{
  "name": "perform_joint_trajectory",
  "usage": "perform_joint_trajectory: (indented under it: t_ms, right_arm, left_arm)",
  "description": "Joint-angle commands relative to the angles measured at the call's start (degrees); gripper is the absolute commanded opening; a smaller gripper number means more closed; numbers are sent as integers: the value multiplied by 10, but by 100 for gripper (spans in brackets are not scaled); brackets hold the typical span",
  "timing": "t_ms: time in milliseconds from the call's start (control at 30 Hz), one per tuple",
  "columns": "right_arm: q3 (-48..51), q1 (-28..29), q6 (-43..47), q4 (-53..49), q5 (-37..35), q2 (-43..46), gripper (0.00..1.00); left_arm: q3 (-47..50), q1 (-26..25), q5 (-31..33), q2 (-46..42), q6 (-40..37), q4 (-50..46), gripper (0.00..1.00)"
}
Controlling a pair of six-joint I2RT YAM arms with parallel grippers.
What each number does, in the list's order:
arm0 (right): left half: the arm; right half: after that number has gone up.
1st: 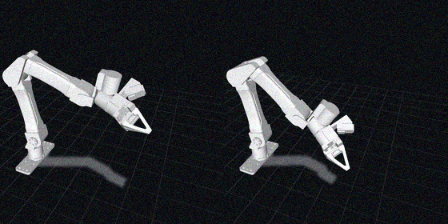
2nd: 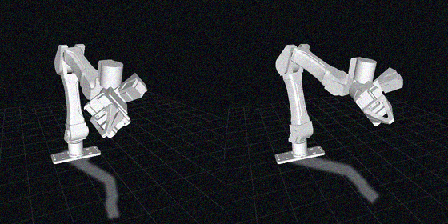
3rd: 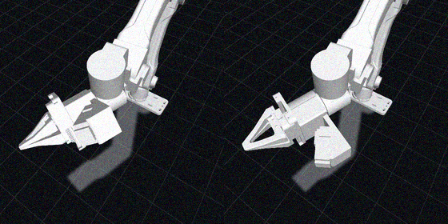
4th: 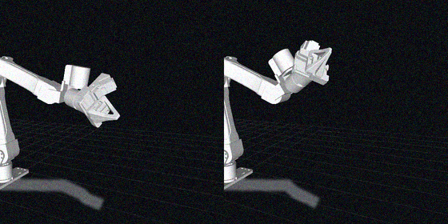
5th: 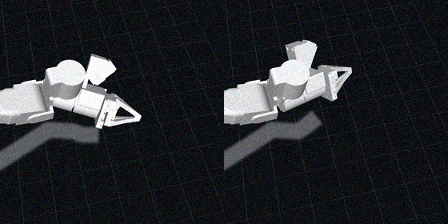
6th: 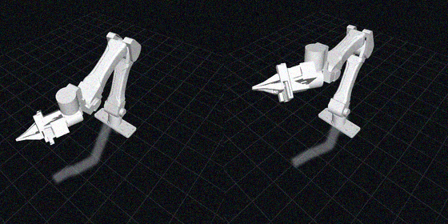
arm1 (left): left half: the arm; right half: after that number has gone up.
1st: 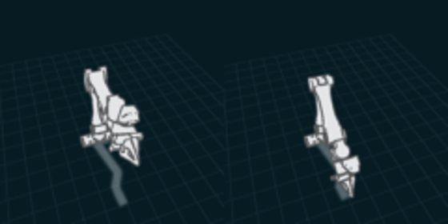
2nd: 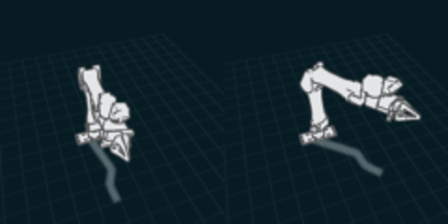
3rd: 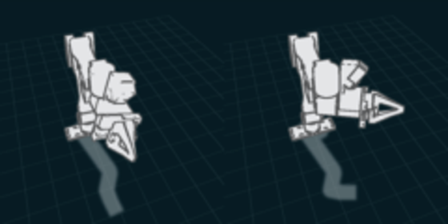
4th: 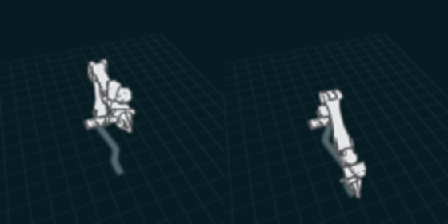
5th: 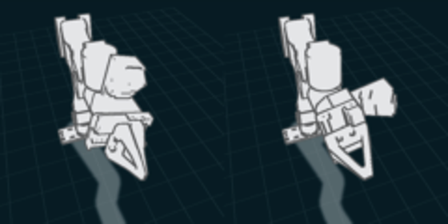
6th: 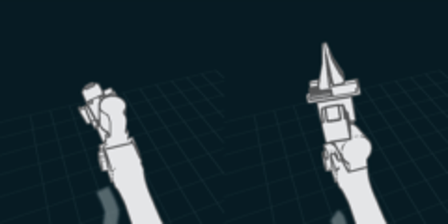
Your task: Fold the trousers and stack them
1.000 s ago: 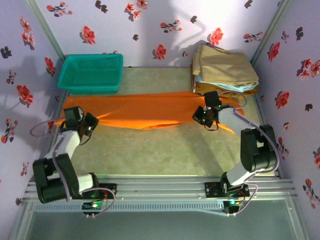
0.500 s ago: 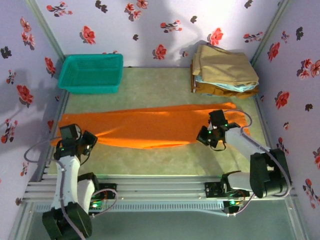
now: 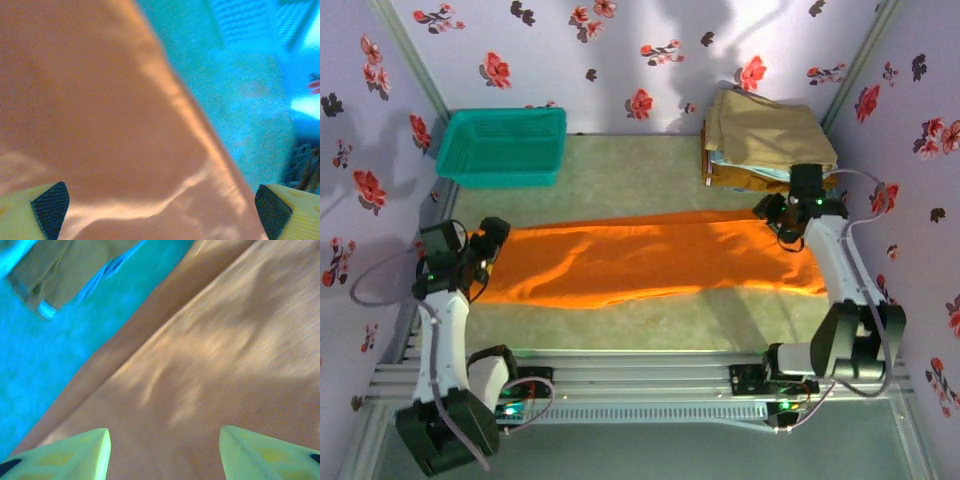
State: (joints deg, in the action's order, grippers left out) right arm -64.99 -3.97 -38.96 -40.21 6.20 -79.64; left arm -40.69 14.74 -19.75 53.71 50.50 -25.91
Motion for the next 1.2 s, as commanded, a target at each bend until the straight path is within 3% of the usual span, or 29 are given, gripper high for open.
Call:
perform_joint_trajectory:
  t_ms: [0,133,400,533,733,1067,1133,1167]
  right_arm:
    - [-42,-30,-37,7,-6,-104,58]
    - [-95,-32,-75,31,37,-223,52]
    - [-164,-30,-126,22,47,-350,54]
    - [-160,-34,-136,37,65,-365,28]
    - [-135,-34,-127,52,65,-338,0]
    - [-106,-26,-104,60,55,-288,2]
    - [-121,-10,-80,37,29,-294,29]
    - [-135,4,-66,18,10,-303,35]
  left_arm:
    - [10,-18,-30,79,22,98,95]
    - [42,-25,-48,142,37,179,94]
    - [82,-26,-55,168,36,225,92]
    - [86,-26,-56,163,33,222,91]
    - [84,-26,-55,149,28,210,91]
    - [81,-26,-55,146,25,203,90]
    - [83,-26,-53,146,26,205,90]
    - [83,-26,-54,146,27,209,90]
